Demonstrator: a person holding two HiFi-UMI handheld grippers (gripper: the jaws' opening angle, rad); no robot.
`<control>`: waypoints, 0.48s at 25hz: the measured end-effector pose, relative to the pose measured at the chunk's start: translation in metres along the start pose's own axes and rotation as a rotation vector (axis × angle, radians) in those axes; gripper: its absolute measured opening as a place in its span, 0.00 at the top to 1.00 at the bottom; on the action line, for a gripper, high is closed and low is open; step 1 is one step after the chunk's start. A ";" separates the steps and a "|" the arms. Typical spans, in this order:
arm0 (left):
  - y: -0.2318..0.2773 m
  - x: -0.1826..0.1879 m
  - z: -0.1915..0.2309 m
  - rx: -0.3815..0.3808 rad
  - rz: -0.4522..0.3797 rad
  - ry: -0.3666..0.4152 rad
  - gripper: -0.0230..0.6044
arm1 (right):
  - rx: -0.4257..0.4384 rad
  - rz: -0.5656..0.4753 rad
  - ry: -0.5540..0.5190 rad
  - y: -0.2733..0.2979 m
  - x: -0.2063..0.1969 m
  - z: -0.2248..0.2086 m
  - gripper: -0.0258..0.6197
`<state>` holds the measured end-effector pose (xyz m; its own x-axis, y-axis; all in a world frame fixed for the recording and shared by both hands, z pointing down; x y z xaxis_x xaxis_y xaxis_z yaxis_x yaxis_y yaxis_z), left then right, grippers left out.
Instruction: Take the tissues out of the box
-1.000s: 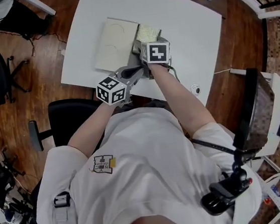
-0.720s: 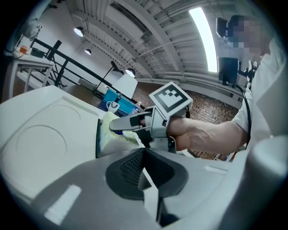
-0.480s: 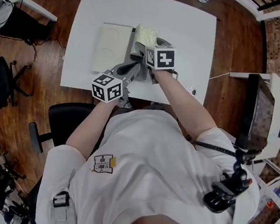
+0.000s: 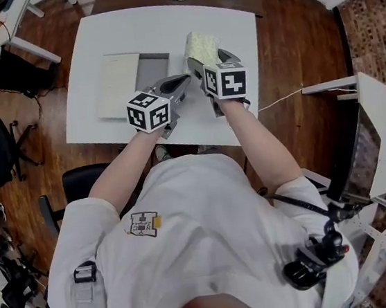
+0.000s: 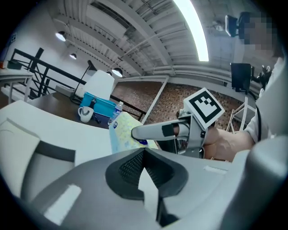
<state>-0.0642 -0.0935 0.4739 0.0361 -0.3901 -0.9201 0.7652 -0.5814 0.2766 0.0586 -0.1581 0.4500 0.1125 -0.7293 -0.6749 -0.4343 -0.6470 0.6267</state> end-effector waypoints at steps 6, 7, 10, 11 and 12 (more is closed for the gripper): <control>0.085 -0.026 -0.031 -0.035 0.142 0.041 0.97 | -0.114 0.098 0.073 -0.027 -0.036 -0.107 0.38; 0.095 -0.031 -0.035 -0.036 0.159 0.039 0.97 | -0.129 0.120 0.076 -0.028 -0.045 -0.120 0.38; 0.117 -0.044 -0.041 -0.034 0.202 0.029 0.97 | -0.167 0.182 0.079 -0.028 -0.069 -0.144 0.38; 0.122 -0.048 -0.042 -0.035 0.214 0.023 0.97 | -0.170 0.198 0.081 -0.026 -0.075 -0.149 0.38; 0.127 -0.051 -0.042 -0.035 0.225 0.015 0.97 | -0.169 0.207 0.080 -0.025 -0.080 -0.151 0.37</control>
<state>0.0582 -0.1171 0.5445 0.2180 -0.4965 -0.8402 0.7586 -0.4554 0.4660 0.1957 -0.1171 0.5473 0.1100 -0.8607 -0.4970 -0.3012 -0.5054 0.8086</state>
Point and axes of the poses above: the fingertips, and each gripper's own axes: y forward along the fingers, z to its left, x out of its top, the point moved 7 cm from there along -y, backward along the fingers, and after that the axes turned 15 degrees about y, right-handed, at the moved point
